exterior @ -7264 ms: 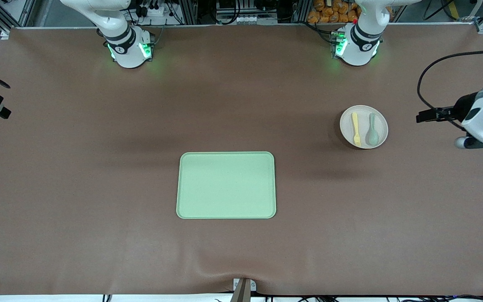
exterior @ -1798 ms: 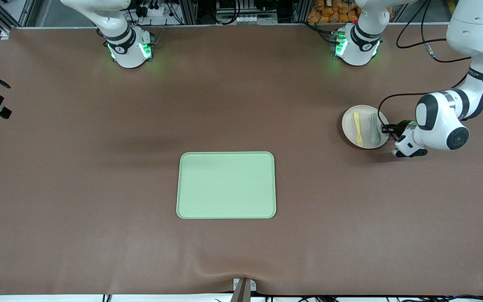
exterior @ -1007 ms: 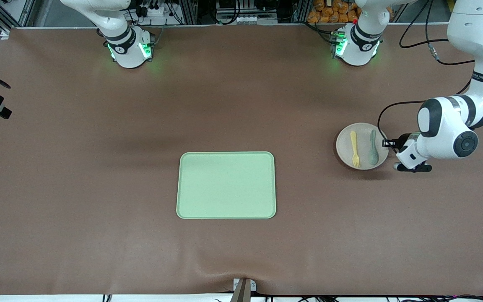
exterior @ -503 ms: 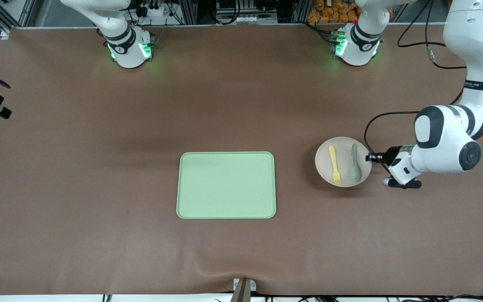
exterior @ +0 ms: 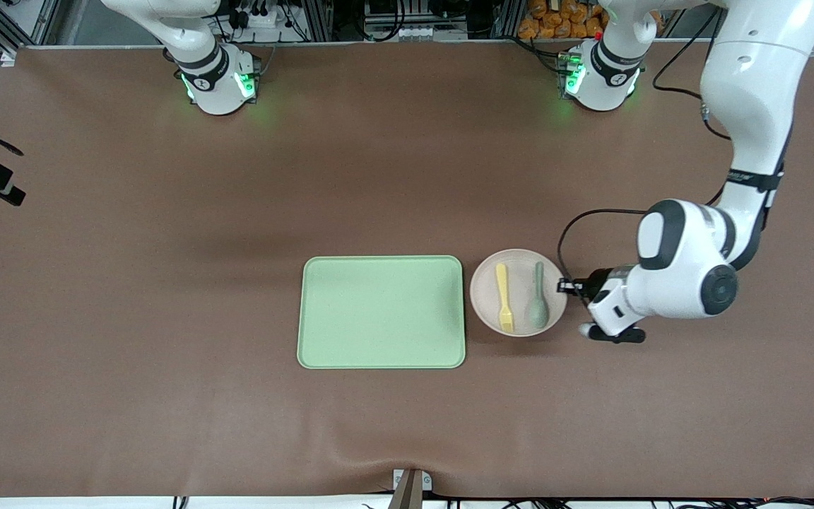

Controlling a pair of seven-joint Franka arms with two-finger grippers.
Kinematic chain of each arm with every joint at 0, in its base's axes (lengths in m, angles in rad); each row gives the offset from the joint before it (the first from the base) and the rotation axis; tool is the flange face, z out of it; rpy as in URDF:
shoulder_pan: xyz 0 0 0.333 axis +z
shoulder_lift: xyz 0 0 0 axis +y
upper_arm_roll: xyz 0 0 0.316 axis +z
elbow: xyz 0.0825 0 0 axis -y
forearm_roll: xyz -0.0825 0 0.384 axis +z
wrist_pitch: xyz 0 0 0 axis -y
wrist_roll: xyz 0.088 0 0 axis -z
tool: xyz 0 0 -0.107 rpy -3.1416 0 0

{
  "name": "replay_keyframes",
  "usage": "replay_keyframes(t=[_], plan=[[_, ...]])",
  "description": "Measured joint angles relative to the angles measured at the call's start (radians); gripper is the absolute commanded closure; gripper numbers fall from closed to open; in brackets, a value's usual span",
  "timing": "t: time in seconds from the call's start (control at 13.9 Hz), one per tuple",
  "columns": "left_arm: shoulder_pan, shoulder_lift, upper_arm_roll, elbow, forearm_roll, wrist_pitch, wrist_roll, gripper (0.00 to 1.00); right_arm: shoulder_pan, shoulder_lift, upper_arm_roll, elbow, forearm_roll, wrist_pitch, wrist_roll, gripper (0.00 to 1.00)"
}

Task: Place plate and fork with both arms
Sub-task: 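Carry the plate with the left gripper over the green tray, then lower the plate onto the tray while the right gripper approaches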

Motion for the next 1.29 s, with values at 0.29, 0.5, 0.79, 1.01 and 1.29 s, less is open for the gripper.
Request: replay_keyframes(t=[0.29, 0.5, 0.79, 1.01, 1.29], plan=[[-0.099, 0.118, 0.0, 0.15, -0.039, 0.004, -0.098, 1.0, 0.0, 0.014, 0.0, -0.001, 0.0, -0.001, 0.003, 0.0], [-0.14, 0.167, -0.001, 0.216, -0.074, 0.035, -0.104, 1.0, 0.0, 0.046, 0.0, -0.001, 0.0, 0.005, 0.003, 0.0], [-0.21, 0.222, -0.002, 0.256, -0.075, 0.129, -0.105, 1.0, -0.006, 0.107, -0.002, -0.002, 0.0, 0.005, 0.003, 0.0], [-0.25, 0.239, -0.002, 0.27, -0.076, 0.154, -0.107, 1.0, -0.025, 0.163, -0.002, -0.004, 0.0, 0.004, 0.003, 0.0], [-0.306, 0.256, -0.002, 0.27, -0.076, 0.215, -0.167, 1.0, -0.044, 0.229, -0.002, -0.004, 0.0, 0.008, 0.001, 0.0]])
